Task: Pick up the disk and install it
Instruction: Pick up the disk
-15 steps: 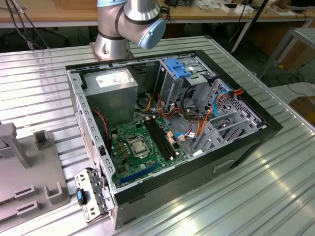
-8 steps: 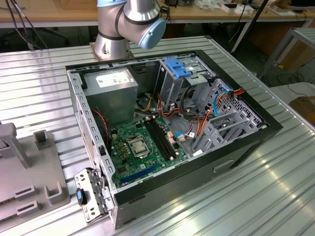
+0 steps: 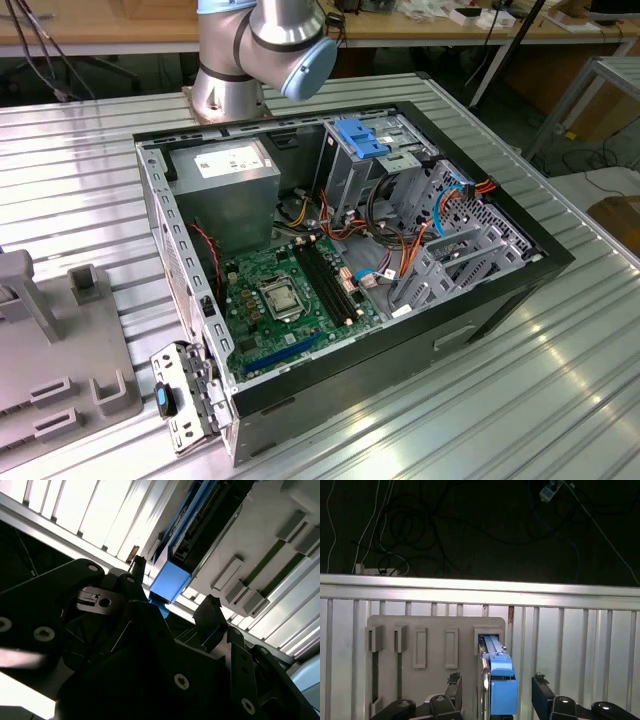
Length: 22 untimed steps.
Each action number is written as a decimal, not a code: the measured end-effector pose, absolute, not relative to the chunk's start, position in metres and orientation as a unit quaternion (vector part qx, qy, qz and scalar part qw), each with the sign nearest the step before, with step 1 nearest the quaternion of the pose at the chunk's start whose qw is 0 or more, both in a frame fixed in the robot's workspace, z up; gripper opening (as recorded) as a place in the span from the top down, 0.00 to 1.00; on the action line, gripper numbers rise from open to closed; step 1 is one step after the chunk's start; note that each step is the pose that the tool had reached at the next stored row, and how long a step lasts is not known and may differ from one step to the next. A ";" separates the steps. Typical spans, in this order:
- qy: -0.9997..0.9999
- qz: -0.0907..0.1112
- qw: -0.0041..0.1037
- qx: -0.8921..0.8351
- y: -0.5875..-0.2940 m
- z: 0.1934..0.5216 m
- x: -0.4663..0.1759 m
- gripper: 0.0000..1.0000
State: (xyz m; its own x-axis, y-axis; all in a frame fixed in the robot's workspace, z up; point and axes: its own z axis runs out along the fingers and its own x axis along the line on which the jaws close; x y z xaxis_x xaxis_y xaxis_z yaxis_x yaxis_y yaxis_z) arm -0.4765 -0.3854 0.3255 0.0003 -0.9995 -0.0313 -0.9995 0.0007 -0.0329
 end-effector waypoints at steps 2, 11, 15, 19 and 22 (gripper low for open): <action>0.716 -0.001 0.023 -0.698 -0.385 0.322 -0.476 0.34; 0.718 0.007 0.015 -0.696 -0.385 0.318 -0.469 0.34; 0.708 0.007 0.014 -0.706 -0.385 0.314 -0.468 0.34; 0.703 0.009 0.016 -0.711 -0.384 0.306 -0.468 0.34; 0.704 0.009 0.016 -0.710 -0.384 0.306 -0.468 0.42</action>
State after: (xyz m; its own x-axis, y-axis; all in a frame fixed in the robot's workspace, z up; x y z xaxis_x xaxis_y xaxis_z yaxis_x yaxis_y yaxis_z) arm -0.4678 -0.3838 0.3059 0.0100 -0.9994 -0.0342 -0.9999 -0.0097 -0.0098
